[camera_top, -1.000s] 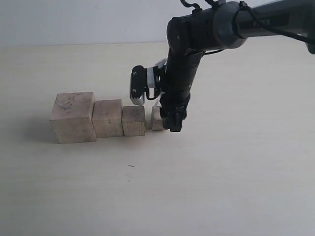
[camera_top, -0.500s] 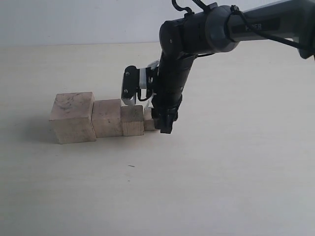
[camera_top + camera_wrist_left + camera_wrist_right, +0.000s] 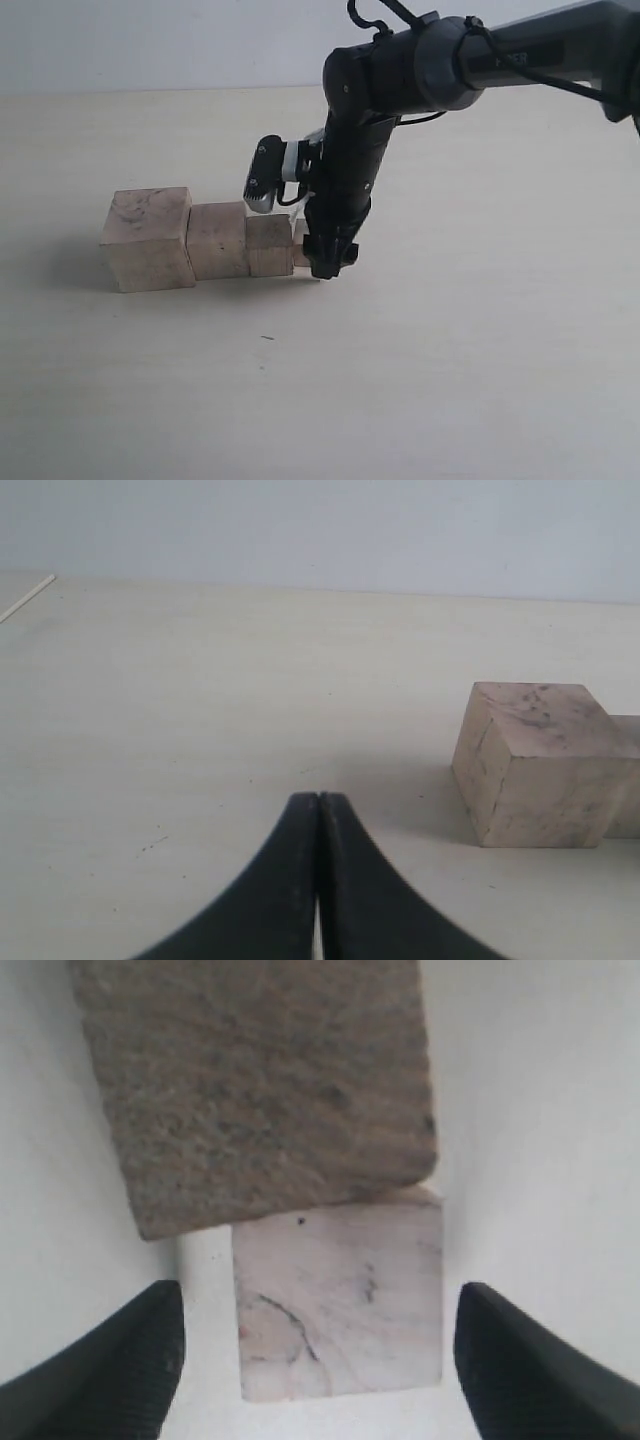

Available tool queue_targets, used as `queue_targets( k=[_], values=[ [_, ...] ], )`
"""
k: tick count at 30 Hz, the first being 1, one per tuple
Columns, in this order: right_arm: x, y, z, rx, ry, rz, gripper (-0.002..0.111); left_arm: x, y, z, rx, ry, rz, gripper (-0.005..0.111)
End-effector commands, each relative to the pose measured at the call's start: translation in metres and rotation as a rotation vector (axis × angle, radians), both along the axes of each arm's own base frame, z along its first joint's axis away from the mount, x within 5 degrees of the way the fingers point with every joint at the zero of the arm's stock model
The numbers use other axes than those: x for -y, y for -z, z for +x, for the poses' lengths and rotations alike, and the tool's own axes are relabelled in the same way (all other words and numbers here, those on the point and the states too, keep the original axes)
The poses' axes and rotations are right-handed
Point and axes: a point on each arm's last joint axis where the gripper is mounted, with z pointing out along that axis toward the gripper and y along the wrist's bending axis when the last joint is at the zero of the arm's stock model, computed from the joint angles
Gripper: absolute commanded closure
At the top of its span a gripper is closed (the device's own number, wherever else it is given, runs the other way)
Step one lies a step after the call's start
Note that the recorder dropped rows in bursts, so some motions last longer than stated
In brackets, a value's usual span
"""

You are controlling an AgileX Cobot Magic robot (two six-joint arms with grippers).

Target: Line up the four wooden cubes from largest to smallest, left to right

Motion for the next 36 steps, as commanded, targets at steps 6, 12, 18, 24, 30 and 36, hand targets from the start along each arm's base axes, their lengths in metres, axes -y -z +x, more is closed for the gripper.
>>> queue_targets(
  k=[6,12,18,24,30,36],
  values=[
    [0.004,-0.05,-0.001,0.068,0.154,0.069,0.039,0.0,0.0,0.0,0.01,0.005,-0.009,0.107],
    [0.012,-0.065,-0.004,0.05,0.393,0.045,0.078,0.0,0.0,0.0,0.01,0.005,-0.009,0.107],
    [0.018,-0.056,-0.004,0.022,0.486,-0.026,0.108,0.0,0.0,0.0,0.01,0.005,-0.009,0.107],
    [0.017,-0.04,-0.003,0.0,0.508,-0.053,0.108,0.0,0.0,0.0,0.01,0.005,-0.009,0.107],
    [0.016,-0.021,-0.003,-0.034,0.508,-0.1,0.108,0.0,0.0,0.0,0.01,0.005,-0.009,0.107],
    [0.015,-0.011,-0.001,-0.038,0.528,-0.099,0.108,0.0,0.0,0.0,0.01,0.005,-0.009,0.107]
  ],
)
